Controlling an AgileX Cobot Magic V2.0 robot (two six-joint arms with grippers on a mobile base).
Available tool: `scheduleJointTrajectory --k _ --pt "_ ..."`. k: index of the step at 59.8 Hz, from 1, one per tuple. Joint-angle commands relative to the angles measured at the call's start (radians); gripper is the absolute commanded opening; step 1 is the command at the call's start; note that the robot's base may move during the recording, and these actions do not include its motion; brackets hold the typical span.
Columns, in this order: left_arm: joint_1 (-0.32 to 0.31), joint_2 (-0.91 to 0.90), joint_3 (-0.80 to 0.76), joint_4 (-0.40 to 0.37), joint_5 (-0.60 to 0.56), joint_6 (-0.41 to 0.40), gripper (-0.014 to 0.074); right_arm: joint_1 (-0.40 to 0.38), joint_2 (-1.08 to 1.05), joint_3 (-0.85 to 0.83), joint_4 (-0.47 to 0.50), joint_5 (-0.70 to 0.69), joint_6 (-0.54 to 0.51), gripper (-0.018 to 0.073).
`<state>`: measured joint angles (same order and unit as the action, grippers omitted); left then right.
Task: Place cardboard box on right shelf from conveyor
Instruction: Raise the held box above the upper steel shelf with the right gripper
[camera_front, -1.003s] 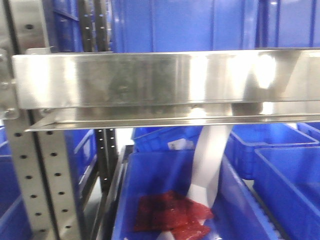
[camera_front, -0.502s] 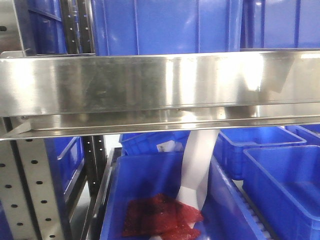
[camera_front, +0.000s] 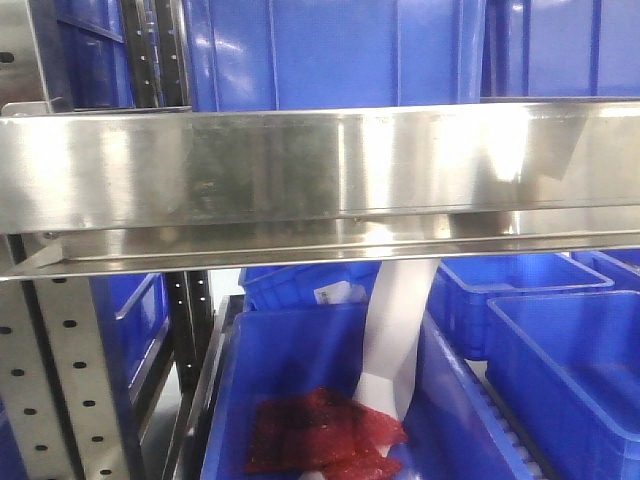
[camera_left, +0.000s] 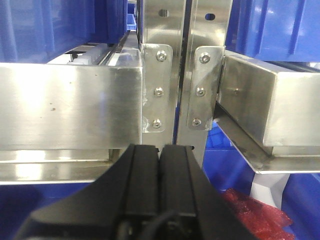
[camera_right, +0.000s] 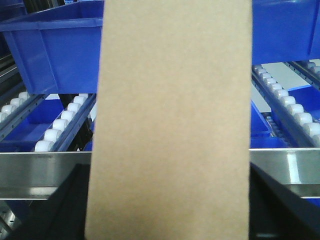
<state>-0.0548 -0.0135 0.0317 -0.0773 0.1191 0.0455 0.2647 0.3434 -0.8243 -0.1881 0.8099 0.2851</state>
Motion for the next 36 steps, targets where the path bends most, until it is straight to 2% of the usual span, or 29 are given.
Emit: scheduleJointTrajectory --k 1,9,19,29,36 --pt "-0.006 -0.013 0.01 -0.006 -0.086 0.0 -0.0116 -0.006 0.013 -0.027 -0.024 -0.122 -0.008 0.0285" --pt "-0.006 -0.013 0.01 -0.006 -0.086 0.0 -0.0116 -0.006 0.016 -0.027 -0.027 -0.136 -0.008 0.0285" --pt "-0.006 -0.013 0.01 -0.006 -0.086 0.0 -0.0116 -0.006 0.114 -0.073 -0.029 -0.226 -0.047 0.0285" --pt "-0.006 -0.013 0.01 -0.006 -0.086 0.0 -0.0116 -0.006 0.33 -0.218 -0.029 -0.284 -0.182 0.0285" --pt "-0.006 -0.013 0.01 -0.006 -0.086 0.0 -0.0116 0.012 0.493 -0.324 -0.029 -0.306 -0.344 0.0285"
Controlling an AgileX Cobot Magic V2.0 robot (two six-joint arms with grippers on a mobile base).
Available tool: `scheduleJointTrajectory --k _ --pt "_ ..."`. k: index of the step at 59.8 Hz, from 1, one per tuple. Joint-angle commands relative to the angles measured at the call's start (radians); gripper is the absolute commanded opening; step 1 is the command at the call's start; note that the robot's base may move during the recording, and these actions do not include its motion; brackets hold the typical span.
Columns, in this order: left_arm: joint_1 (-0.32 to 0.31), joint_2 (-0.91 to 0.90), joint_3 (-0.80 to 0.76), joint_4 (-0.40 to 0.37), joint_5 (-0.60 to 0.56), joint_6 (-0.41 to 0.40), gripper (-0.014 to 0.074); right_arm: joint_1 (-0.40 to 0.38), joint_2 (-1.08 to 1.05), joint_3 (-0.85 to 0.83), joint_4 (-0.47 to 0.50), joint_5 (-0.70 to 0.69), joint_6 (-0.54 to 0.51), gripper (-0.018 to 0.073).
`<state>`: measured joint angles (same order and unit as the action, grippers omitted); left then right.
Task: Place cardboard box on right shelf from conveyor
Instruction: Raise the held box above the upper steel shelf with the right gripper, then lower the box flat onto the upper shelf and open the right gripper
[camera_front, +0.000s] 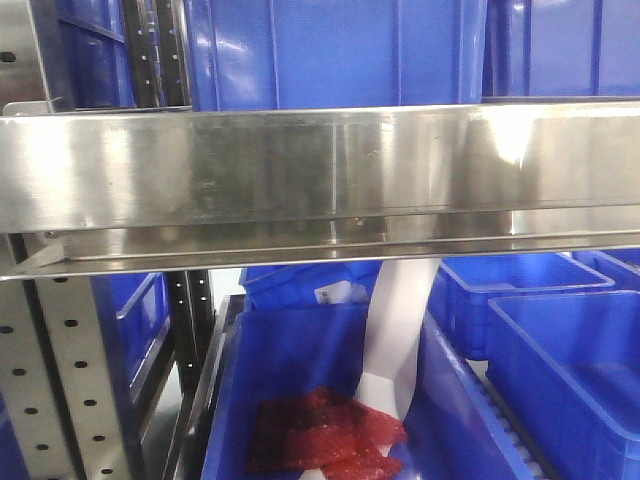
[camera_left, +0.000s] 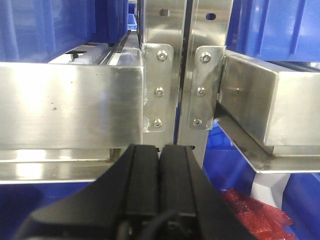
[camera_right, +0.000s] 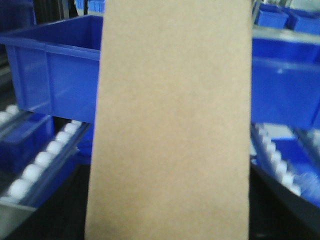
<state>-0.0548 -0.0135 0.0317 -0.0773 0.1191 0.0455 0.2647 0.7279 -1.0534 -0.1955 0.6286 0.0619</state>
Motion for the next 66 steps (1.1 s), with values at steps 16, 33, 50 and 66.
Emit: scheduleJointTrajectory --k 16,33,50,66 --pt "-0.006 -0.013 0.01 -0.006 -0.086 0.0 -0.0116 0.194 0.434 -0.254 -0.055 -0.126 -0.656 0.0285" --pt "-0.006 -0.013 0.01 -0.006 -0.086 0.0 -0.0116 0.233 0.639 -0.259 -0.057 -0.285 -1.123 0.0285" --pt "-0.006 -0.013 0.01 -0.006 -0.086 0.0 -0.0116 0.223 0.77 -0.259 -0.057 -0.409 -1.148 0.0285" --pt "-0.006 -0.013 0.01 -0.006 -0.086 0.0 -0.0116 0.168 0.829 -0.259 -0.057 -0.398 -1.147 0.0285"
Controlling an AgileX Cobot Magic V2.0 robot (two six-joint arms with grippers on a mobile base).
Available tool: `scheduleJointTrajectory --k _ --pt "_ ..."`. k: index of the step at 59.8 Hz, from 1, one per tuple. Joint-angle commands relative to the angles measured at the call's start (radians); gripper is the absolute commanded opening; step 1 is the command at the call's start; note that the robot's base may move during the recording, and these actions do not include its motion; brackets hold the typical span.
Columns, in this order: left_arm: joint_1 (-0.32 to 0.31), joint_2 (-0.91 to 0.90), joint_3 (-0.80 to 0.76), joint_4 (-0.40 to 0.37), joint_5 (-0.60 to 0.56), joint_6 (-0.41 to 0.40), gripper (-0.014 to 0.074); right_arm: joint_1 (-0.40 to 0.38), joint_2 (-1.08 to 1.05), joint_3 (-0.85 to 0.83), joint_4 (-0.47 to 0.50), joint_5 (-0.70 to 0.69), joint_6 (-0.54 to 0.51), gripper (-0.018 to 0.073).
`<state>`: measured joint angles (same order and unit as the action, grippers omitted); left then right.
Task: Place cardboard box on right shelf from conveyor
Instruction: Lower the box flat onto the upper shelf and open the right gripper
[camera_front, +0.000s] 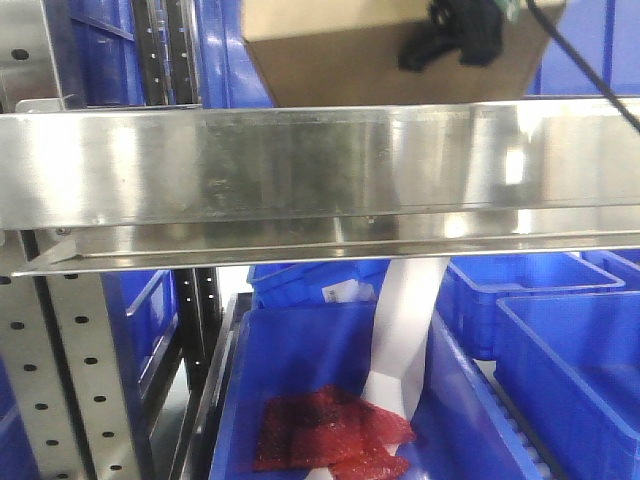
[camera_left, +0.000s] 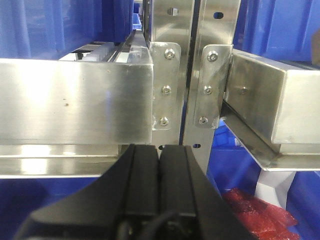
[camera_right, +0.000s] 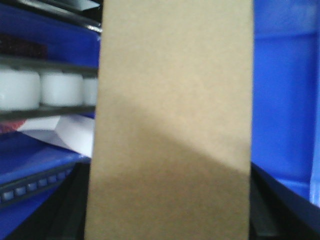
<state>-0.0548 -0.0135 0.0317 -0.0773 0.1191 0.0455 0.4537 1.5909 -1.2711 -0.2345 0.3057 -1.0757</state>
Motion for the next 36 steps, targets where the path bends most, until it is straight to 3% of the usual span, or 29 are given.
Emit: scheduleJointTrajectory --k 1,16,19,28,36 --pt "-0.006 -0.013 0.01 -0.006 -0.086 0.0 -0.0116 -0.022 -0.034 -0.041 -0.018 -0.075 -0.01 0.0285" --pt "-0.006 -0.013 0.01 -0.006 -0.086 0.0 -0.0116 -0.03 -0.033 -0.04 -0.016 -0.068 -0.004 0.0309" --pt "-0.006 -0.013 0.01 -0.006 -0.086 0.0 -0.0116 -0.03 -0.033 -0.04 -0.008 -0.068 0.02 0.0363" --pt "-0.006 -0.013 0.01 -0.006 -0.086 0.0 -0.0116 -0.03 -0.033 -0.039 -0.007 -0.068 0.126 0.0652" --pt "-0.006 -0.013 0.01 -0.006 -0.086 0.0 -0.0116 -0.03 -0.033 -0.038 -0.007 -0.024 0.15 0.0627"
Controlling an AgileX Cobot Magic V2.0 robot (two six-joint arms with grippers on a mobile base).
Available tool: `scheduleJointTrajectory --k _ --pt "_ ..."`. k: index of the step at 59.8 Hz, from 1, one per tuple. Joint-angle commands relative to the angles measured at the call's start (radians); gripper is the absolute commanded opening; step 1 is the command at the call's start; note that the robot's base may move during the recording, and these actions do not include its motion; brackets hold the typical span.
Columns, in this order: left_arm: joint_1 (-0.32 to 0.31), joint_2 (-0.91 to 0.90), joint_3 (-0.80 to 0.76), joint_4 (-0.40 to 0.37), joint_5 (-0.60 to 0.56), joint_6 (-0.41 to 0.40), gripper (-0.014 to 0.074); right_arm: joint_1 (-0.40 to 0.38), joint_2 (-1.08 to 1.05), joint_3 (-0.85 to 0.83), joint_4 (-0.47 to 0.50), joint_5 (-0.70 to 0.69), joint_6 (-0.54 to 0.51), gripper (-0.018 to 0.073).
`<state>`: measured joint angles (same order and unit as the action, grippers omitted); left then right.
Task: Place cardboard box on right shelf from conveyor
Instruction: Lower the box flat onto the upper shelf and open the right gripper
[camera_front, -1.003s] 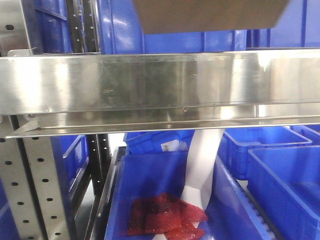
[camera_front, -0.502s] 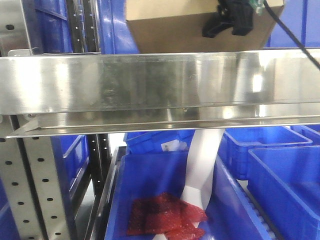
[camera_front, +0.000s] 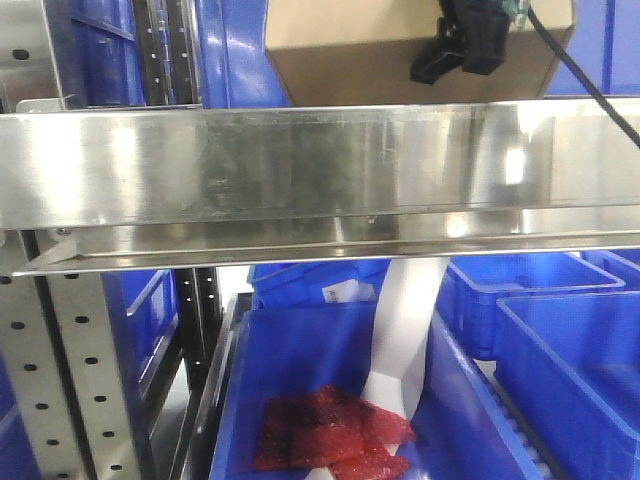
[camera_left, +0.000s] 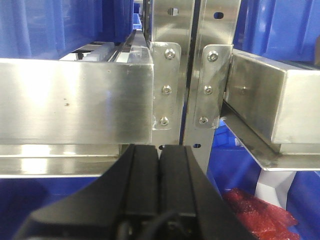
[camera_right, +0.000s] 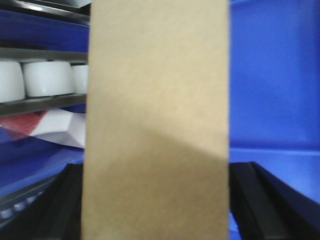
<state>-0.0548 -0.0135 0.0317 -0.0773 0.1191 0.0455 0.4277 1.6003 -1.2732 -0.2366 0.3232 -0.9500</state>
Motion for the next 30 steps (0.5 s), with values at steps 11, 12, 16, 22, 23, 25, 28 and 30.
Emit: scheduleJointTrajectory --k 11,12,16,22,23,25,28,30 --pt "-0.006 -0.013 0.01 -0.006 -0.086 0.0 -0.0116 0.0 -0.058 -0.036 0.008 -0.008 0.025 0.0627" --pt "-0.006 -0.013 0.01 -0.006 -0.086 0.0 -0.0116 0.0 -0.061 -0.036 0.013 -0.008 0.025 0.0627" --pt "-0.006 -0.013 0.01 -0.006 -0.086 0.0 -0.0116 0.009 -0.078 -0.036 0.038 -0.003 0.026 0.0627" --pt "-0.006 -0.013 0.01 -0.006 -0.086 0.0 -0.0116 0.02 -0.109 -0.036 0.085 0.019 0.044 0.0627" --pt "-0.006 -0.013 0.01 -0.006 -0.086 0.0 -0.0116 0.021 -0.116 -0.036 0.097 0.027 0.052 0.0627" --pt "-0.006 -0.013 0.01 -0.006 -0.086 0.0 -0.0116 0.021 -0.128 -0.036 0.114 0.034 0.079 0.0627" --pt "-0.006 -0.013 0.01 -0.006 -0.086 0.0 -0.0116 0.021 -0.146 -0.036 0.135 0.043 0.127 0.0627" --pt "-0.006 -0.013 0.01 -0.006 -0.086 0.0 -0.0116 0.021 -0.161 -0.036 0.144 0.055 0.178 0.0627"
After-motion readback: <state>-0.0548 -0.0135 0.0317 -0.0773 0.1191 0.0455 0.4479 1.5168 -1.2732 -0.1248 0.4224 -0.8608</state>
